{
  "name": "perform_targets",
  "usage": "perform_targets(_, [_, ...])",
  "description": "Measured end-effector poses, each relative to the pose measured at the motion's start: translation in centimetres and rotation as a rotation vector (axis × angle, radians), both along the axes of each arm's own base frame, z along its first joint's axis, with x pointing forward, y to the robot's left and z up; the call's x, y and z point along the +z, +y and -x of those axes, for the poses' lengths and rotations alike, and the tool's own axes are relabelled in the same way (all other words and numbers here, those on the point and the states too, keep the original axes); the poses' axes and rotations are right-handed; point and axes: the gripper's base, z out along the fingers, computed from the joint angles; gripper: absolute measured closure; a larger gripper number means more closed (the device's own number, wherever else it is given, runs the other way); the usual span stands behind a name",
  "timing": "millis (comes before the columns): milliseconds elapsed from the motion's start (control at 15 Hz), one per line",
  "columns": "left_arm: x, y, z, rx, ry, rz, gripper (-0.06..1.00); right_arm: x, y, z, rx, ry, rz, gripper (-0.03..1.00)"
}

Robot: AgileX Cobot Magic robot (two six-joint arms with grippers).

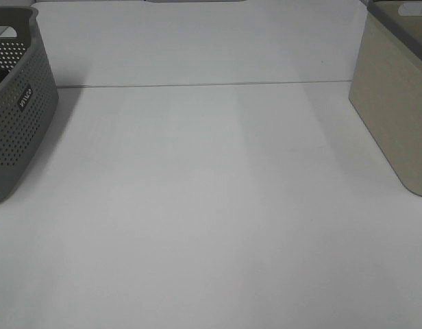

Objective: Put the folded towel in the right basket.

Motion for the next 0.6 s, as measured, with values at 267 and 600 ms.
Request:
perform_targets(267, [0.0,0.0,0.0,0.000,0.000,0.000,-0.03,0.2,0.1,3.1,0.006,-0.203,0.014,0.29])
perform_targets(600, [0.0,0.0,0.0,0.000,0.000,0.000,-0.03,0.2,0.1,3.0,0.005,-0.202,0.016,0.29])
